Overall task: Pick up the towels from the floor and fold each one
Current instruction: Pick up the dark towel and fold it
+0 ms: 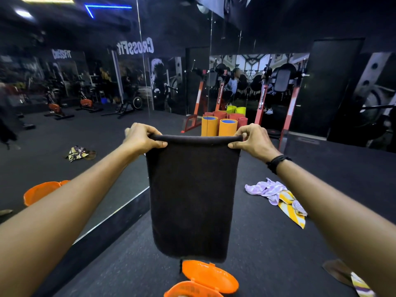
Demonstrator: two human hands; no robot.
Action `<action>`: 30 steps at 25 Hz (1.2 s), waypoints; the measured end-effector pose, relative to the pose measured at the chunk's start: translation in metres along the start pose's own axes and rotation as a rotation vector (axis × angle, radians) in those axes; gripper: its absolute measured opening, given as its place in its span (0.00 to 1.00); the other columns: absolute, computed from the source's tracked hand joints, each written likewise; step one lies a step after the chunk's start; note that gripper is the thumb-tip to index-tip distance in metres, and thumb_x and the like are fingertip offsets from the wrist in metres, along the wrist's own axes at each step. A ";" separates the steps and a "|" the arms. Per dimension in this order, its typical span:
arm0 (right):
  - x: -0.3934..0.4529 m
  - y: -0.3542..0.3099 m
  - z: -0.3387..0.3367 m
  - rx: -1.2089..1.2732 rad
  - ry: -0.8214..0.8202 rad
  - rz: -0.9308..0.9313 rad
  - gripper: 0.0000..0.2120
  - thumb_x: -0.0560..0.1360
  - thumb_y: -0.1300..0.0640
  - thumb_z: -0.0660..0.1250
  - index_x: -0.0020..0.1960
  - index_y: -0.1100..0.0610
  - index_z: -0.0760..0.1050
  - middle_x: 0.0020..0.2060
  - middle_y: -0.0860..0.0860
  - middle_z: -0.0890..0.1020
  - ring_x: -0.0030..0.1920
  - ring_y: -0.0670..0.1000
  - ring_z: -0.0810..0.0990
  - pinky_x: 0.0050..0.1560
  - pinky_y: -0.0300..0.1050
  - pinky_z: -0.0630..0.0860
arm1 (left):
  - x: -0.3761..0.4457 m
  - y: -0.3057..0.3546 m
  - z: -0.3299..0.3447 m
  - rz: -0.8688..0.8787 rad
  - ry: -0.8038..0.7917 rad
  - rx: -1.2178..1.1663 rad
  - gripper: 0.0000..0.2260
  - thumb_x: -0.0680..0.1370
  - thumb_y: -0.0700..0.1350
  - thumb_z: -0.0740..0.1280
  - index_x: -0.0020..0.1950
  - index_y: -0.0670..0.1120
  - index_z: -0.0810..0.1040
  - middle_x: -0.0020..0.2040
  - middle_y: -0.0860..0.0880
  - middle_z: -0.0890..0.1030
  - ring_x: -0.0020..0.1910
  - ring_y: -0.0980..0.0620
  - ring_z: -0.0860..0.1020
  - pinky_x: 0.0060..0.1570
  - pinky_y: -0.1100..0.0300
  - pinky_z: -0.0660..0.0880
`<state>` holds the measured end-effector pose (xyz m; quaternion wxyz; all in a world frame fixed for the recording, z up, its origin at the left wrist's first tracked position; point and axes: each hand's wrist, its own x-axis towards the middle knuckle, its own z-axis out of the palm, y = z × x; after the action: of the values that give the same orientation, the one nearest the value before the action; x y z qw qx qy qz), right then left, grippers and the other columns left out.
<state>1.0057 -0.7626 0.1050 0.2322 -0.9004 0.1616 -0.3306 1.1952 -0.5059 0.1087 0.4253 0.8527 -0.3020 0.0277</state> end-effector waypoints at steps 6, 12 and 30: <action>-0.003 0.014 0.000 0.144 -0.344 0.111 0.11 0.66 0.61 0.78 0.35 0.55 0.76 0.24 0.45 0.79 0.26 0.39 0.77 0.29 0.32 0.71 | 0.006 -0.021 0.004 0.039 -0.269 0.213 0.06 0.66 0.51 0.78 0.35 0.54 0.82 0.38 0.55 0.83 0.43 0.54 0.79 0.51 0.54 0.73; 0.033 -0.007 -0.045 0.606 -0.265 0.134 0.11 0.67 0.59 0.75 0.46 0.58 0.76 0.35 0.48 0.84 0.34 0.43 0.82 0.34 0.37 0.79 | 0.016 0.031 -0.019 0.182 -0.072 -0.373 0.08 0.71 0.45 0.75 0.48 0.50 0.79 0.42 0.52 0.82 0.41 0.56 0.78 0.39 0.64 0.74; -0.007 0.020 0.043 0.922 -0.102 0.583 0.33 0.68 0.65 0.75 0.68 0.61 0.64 0.61 0.59 0.76 0.59 0.57 0.78 0.57 0.54 0.77 | -0.027 -0.029 0.029 -0.343 -0.152 -0.801 0.31 0.67 0.43 0.78 0.68 0.41 0.71 0.59 0.45 0.79 0.59 0.46 0.78 0.52 0.56 0.76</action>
<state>1.0271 -0.7632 0.0615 0.6923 -0.6382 0.2311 -0.2450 1.1823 -0.5006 0.0619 0.6973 0.6579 -0.1735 -0.2253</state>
